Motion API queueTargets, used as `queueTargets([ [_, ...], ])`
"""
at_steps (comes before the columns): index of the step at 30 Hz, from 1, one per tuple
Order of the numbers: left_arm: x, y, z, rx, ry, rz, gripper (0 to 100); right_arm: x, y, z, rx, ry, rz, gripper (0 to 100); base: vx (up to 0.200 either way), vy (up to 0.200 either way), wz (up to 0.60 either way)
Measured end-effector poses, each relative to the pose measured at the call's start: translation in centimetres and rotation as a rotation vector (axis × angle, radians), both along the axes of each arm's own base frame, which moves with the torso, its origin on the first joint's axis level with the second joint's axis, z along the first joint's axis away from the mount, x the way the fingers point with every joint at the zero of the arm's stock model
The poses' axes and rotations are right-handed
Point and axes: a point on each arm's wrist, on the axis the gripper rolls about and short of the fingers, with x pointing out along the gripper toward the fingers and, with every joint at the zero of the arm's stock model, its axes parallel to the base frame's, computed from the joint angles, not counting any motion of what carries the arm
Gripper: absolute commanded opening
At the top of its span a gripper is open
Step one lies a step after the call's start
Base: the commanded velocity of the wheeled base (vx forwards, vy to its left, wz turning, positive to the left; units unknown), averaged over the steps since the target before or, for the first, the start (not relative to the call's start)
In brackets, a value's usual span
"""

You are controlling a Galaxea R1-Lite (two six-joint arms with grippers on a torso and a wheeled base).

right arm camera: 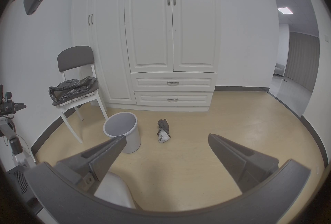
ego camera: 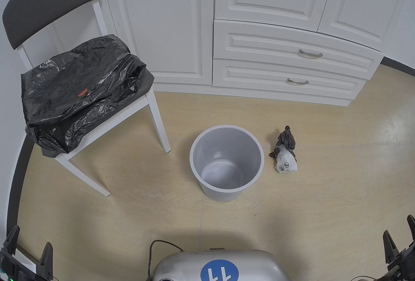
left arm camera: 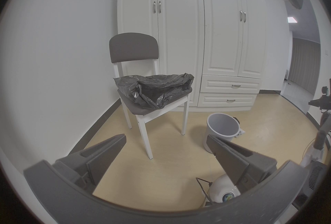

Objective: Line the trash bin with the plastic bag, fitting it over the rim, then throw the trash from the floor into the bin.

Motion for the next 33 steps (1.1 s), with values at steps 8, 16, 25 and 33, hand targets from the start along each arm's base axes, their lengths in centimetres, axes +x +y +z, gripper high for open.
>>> queueTargets([
  [8, 0.0, -0.01, 0.0, 0.004, 0.0, -0.005, 100, 0.0, 0.0, 0.01, 0.0, -0.001, -0.004, 100, 0.0, 0.0, 0.0],
  [16, 0.0, 0.0, 0.0, -0.005, 0.0, 0.0, 100, 0.0, 0.0, 0.02, -0.001, -0.001, -0.002, 100, 0.0, 0.0, 0.0],
  [25, 0.0, -0.01, 0.0, 0.001, 0.0, -0.002, 100, 0.0, -0.01, 0.05, 0.0, -0.005, -0.009, 100, 0.0, 0.0, 0.0],
  [33, 0.0, -0.06, 0.01, 0.039, -0.002, -0.026, 100, 0.0, 0.04, 0.03, -0.075, -0.003, 0.007, 100, 0.0, 0.0, 0.0],
])
